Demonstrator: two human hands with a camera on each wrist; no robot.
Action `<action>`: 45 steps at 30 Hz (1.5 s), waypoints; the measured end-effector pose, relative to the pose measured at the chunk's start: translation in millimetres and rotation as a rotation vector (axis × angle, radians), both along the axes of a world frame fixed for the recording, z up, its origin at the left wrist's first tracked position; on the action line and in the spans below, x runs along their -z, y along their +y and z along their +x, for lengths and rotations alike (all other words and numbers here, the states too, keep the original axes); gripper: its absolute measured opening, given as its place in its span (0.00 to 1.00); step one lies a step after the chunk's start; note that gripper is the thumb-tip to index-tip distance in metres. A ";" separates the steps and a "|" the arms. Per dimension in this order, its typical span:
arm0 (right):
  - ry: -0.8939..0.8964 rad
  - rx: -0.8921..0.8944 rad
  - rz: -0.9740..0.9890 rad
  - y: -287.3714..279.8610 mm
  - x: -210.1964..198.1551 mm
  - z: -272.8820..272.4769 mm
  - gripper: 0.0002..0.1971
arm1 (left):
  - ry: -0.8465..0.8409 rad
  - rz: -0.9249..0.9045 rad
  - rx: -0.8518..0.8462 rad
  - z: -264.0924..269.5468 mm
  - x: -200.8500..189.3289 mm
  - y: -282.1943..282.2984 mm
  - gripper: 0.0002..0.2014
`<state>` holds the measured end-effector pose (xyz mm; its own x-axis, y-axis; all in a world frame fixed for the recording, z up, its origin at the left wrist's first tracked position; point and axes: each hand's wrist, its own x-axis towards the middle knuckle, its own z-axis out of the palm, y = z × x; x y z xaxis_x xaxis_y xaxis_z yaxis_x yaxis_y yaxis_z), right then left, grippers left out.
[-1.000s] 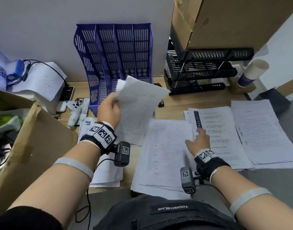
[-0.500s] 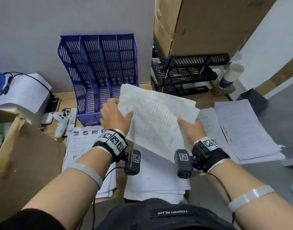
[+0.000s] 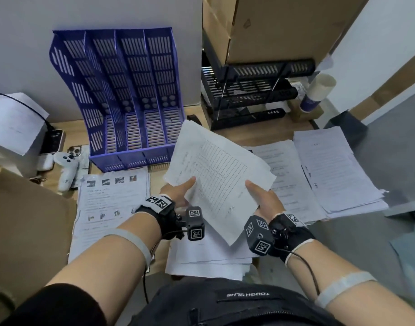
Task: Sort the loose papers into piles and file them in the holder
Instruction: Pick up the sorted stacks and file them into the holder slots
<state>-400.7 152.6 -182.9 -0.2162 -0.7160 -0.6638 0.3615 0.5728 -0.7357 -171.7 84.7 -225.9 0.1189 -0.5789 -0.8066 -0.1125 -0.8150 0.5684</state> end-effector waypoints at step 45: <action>0.410 -0.134 -0.469 -68.5 -68.7 61.9 0.10 | 0.042 -0.868 -0.006 52.6 -106.3 -3.9 0.20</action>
